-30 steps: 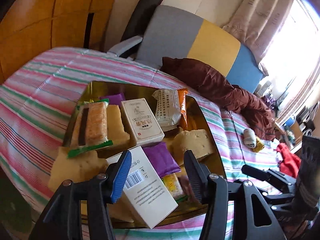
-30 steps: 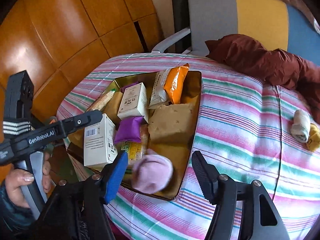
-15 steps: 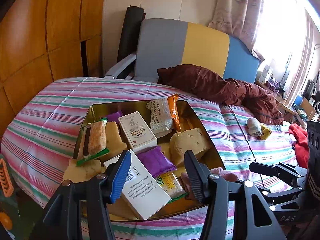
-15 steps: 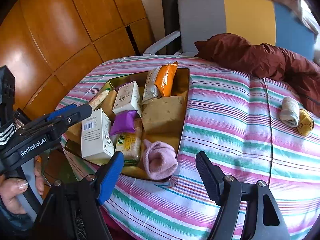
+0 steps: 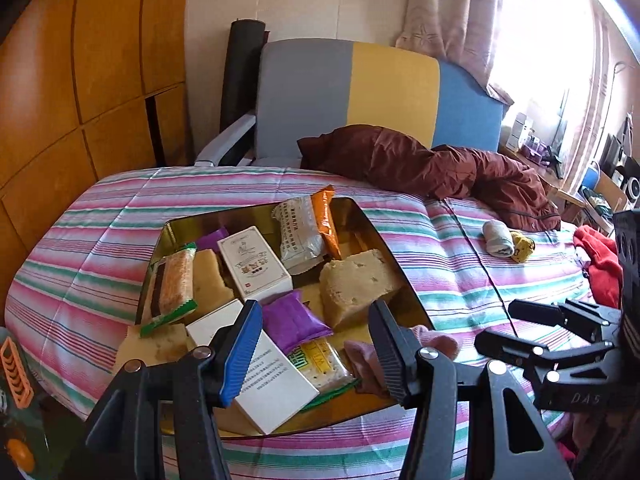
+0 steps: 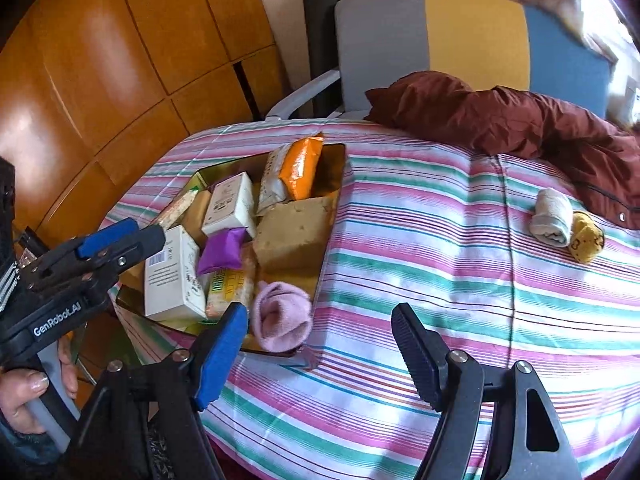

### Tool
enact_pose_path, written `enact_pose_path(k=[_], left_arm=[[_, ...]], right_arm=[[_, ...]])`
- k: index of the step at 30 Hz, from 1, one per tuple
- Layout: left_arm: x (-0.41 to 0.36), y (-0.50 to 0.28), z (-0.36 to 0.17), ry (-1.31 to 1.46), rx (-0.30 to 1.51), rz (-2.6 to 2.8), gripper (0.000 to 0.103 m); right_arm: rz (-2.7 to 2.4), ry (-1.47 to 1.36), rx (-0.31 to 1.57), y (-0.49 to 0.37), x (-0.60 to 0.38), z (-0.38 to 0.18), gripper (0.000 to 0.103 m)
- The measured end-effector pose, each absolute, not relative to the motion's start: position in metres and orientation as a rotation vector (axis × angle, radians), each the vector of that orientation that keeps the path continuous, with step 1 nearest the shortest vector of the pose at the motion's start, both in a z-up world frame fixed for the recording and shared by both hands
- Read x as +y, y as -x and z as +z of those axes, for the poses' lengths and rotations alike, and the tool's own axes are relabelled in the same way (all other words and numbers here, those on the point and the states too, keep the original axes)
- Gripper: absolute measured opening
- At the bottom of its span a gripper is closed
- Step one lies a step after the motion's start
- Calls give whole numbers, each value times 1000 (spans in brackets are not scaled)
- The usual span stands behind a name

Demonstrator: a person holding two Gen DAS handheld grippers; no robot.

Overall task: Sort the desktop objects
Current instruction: 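Move both grippers back toward the white and yellow rolled socks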

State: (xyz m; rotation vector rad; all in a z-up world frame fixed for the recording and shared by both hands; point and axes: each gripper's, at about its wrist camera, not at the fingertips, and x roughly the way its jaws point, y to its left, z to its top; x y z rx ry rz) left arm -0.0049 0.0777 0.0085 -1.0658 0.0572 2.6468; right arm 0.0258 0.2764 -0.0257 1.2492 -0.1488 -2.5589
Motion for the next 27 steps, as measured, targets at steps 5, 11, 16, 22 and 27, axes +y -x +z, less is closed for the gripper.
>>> enact_pose_path(k=[5, 11, 16, 22, 27], left_arm=[[85, 2, 9, 1061, 78, 2626, 56], [97, -3, 9, 1056, 113, 2598, 56], [107, -4, 9, 1054, 142, 2570, 56], [123, -5, 9, 1056, 174, 2531, 56], [141, -7, 10, 1042, 214, 2496, 56]], right_arm=[[-2589, -1265, -157, -27, 291, -25, 75], [-2621, -1287, -162, -28, 308, -24, 76], [-2647, -1301, -156, -29, 320, -22, 76], [-2677, -1315, -145, -26, 332, -18, 76], [-2703, -1307, -119, -22, 341, -10, 76]])
